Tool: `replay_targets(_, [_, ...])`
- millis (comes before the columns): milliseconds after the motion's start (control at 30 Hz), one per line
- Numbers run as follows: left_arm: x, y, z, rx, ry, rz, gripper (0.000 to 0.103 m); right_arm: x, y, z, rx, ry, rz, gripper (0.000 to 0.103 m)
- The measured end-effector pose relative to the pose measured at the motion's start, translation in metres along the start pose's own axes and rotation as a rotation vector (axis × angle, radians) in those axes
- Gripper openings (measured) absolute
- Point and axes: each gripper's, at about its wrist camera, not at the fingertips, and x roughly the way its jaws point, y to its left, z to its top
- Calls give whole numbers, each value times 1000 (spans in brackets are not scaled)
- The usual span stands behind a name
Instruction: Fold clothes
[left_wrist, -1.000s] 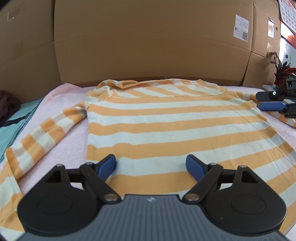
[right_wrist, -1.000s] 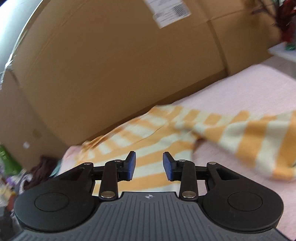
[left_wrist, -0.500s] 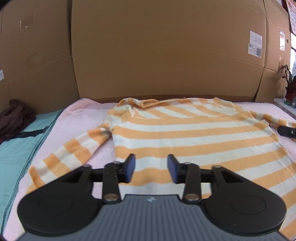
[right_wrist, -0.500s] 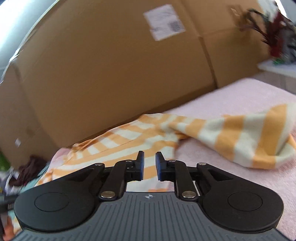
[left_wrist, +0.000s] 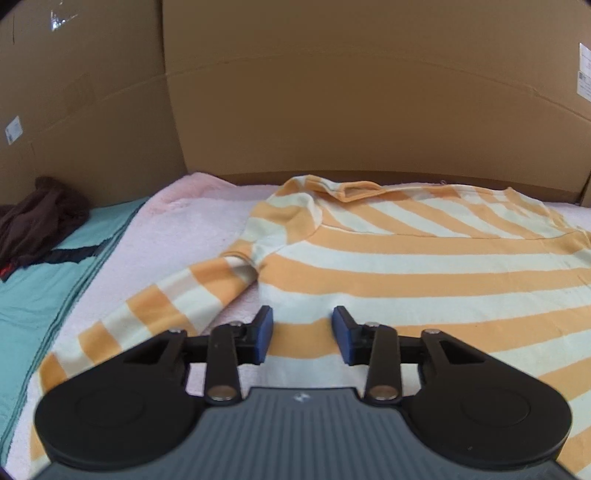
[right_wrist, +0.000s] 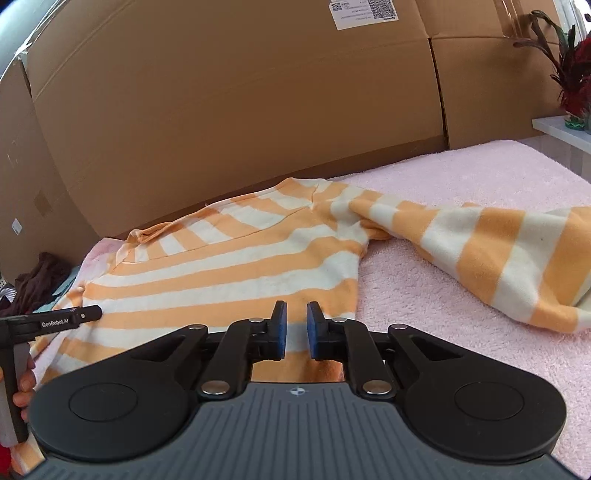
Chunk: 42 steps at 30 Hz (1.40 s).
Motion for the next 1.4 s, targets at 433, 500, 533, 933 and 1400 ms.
replay_targets(433, [17, 5, 8, -18, 22, -43, 8, 5, -5, 4, 31, 8, 64, 19])
replay_targets(500, [16, 5, 8, -16, 27, -55, 13, 3, -6, 4, 40, 4, 55, 19])
replay_targets(533, [16, 5, 8, -16, 29, -61, 14, 2, -5, 5, 40, -1, 39, 19])
replay_targets(933, [8, 28, 3, -133, 0, -116, 57, 20, 62, 25, -107, 18, 135, 52])
replay_targets(1400, [19, 45, 8, -211, 19, -188, 15, 34, 42, 12, -46, 42, 13, 43])
